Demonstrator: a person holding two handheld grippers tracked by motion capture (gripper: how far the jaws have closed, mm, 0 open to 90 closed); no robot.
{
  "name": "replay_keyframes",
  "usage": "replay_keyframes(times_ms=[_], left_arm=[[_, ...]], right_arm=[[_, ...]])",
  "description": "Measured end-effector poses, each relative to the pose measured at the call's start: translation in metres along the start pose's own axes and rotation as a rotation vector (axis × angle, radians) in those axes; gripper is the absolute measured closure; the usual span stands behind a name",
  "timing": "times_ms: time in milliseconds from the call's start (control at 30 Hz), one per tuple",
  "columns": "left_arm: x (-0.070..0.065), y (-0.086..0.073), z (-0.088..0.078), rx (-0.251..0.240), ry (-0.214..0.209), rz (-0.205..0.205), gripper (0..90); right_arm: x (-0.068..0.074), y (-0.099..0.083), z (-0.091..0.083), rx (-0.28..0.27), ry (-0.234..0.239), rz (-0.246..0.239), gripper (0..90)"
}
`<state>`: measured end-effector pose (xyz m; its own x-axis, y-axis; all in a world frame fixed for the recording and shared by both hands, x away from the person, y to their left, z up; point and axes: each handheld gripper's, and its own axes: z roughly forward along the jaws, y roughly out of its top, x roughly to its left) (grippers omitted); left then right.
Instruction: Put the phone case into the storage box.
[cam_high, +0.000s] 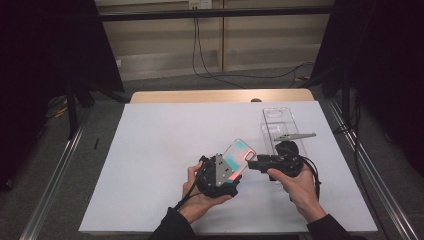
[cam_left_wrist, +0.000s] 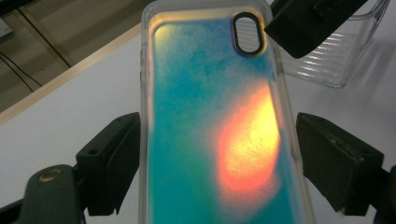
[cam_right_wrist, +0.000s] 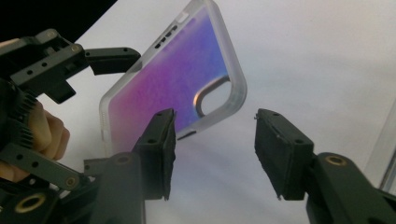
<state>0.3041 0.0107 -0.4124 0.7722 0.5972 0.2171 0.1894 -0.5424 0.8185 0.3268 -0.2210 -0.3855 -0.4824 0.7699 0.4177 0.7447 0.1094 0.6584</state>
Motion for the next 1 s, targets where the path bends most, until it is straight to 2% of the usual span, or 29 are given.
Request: replay_keyframes(times_ms=[167,233,433,633,1000], left_arm=[[-0.0011,0.0002,0.0001,-0.004,0.0,0.007,16.9],[-0.0015,0.0001,0.0006,-0.002,-0.002,0.005,16.9],[-0.0028,-0.0006,0.0015,-0.002,0.002,0.009,16.9],[-0.0033,-0.001,0.0024,-0.001,0.0,0.013,16.9],[-0.0048,-0.0025,0.0052,0.009,0.009,0.019,16.9]], right_arm=[[-0.0024,0.0014,0.0003,-0.006,0.006,0.028,55.2],[-0.0033,0.0016,0.0006,-0.006,0.019,0.044,61.7],[-0.0042,0.0022,0.0035,0.011,0.036,0.074,62.7],[-0.0075,0.0028,0.0059,0.018,0.066,0.128,64.5],[-0.0078,0.0022,0.0076,0.019,0.062,0.152,69.0]])
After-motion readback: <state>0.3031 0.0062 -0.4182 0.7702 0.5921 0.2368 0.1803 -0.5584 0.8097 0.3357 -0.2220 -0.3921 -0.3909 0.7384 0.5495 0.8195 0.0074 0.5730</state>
